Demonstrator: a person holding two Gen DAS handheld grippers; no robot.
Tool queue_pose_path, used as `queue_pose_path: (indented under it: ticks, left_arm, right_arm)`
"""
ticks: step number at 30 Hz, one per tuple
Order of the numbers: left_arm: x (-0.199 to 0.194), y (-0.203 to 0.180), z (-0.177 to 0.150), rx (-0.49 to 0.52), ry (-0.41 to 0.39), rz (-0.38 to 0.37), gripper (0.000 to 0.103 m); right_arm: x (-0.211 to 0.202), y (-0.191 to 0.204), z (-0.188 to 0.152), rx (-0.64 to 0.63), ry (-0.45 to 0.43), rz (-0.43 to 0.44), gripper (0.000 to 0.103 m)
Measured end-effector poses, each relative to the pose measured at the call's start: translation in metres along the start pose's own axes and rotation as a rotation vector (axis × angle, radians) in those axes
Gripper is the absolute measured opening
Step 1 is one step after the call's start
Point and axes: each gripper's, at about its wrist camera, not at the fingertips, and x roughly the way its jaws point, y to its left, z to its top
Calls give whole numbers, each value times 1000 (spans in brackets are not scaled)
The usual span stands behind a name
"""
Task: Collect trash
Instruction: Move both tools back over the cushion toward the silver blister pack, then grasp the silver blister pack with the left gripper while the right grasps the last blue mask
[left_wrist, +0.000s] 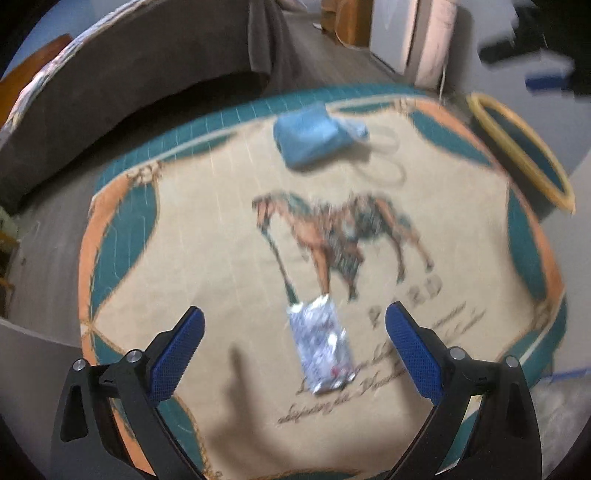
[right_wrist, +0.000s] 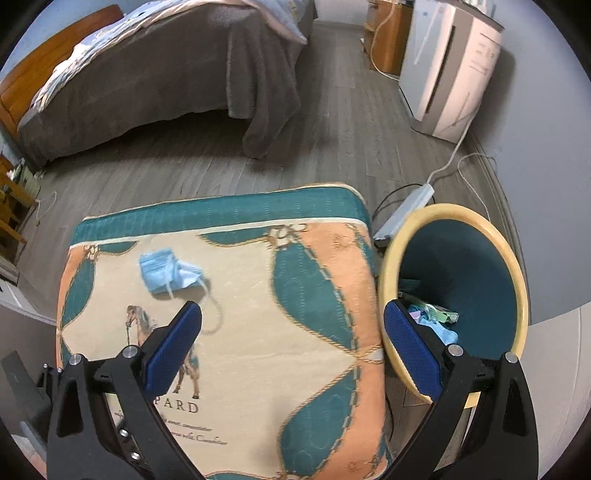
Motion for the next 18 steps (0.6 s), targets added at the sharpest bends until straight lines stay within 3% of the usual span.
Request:
queue_pose_path:
  ticks: [3,6,8,10,12,18]
  left_arm:
    - [7,0,-8,23,30,-17,92]
    - [10,-1,-12,43,51,-42,72]
    - [12,-1,-14,68,54,-48,68]
    - [9,-2,-14,90,34,-43,56]
    - [9,-1,-13,98,38,-70,36]
    - [-20,9,4,146,-2,-42,32]
  right_arm:
    - [-1,13,2,3,0,10,97]
    - [0,25,1,-17,3,3,97]
    - [3,32,0,-39,7,-14,97]
    - [7,37,0,-49,6,-13,97]
    - [11,41,-1,-52,12,-9,97]
    - [26,53,2,-51,18,4,97]
